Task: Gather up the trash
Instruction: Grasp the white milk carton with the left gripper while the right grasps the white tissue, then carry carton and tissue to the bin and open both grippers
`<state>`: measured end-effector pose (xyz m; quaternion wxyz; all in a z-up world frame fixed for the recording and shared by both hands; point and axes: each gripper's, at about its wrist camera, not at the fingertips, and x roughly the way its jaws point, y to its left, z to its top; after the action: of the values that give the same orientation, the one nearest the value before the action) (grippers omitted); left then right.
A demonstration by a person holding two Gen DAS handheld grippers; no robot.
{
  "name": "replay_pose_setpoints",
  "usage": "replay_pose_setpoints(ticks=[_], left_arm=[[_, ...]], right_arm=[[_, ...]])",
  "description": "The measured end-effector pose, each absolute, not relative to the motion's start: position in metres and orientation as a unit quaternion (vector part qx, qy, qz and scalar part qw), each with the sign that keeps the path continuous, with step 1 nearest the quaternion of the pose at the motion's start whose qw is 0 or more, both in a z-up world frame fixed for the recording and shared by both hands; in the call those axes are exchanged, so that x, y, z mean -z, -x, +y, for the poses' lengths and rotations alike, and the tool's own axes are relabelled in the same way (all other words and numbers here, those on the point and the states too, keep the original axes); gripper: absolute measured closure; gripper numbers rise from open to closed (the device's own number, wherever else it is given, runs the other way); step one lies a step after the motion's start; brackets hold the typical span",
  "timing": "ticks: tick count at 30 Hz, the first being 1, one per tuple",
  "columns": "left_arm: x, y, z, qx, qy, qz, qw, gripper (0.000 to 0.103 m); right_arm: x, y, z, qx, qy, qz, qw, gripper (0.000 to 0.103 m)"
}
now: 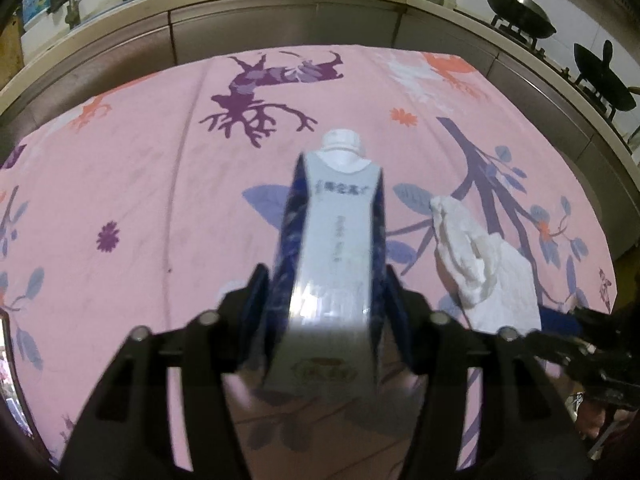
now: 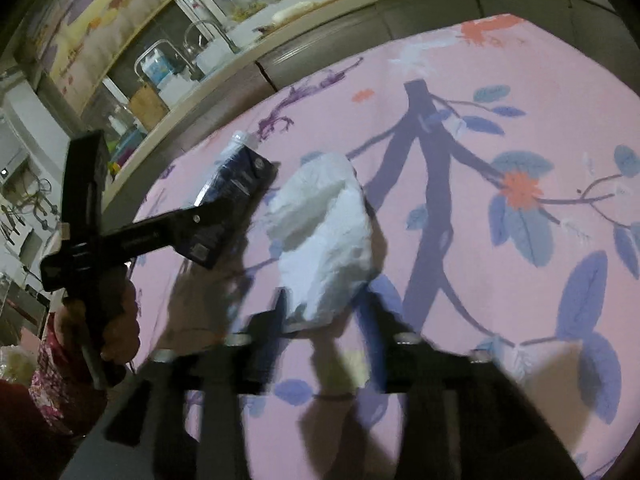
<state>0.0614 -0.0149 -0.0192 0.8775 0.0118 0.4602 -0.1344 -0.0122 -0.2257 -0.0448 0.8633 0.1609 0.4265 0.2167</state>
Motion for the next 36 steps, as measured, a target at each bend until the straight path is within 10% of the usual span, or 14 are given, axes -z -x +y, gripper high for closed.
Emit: replay_pose_setpoints(ticks=[19,24,36], left_arm=[[0.018,-0.059,-0.022,0.123,-0.027,0.459,0.879,0.051],[0.016,-0.055,-0.026,0.136,-0.020,0.462,0.876,0.052],[-0.020,-0.062,-0.114,0.225,-0.047,0.440,0.868,0.052]], right_arm=[[0.048,0.000,-0.178,-0.177,0.031,0.405,0.897,0.050],[0.050,0.002,-0.180,-0.191,0.027,0.401,0.896,0.100],[0.012,0.010,-0.276,-0.102,-0.070,0.322,0.938,0.103]])
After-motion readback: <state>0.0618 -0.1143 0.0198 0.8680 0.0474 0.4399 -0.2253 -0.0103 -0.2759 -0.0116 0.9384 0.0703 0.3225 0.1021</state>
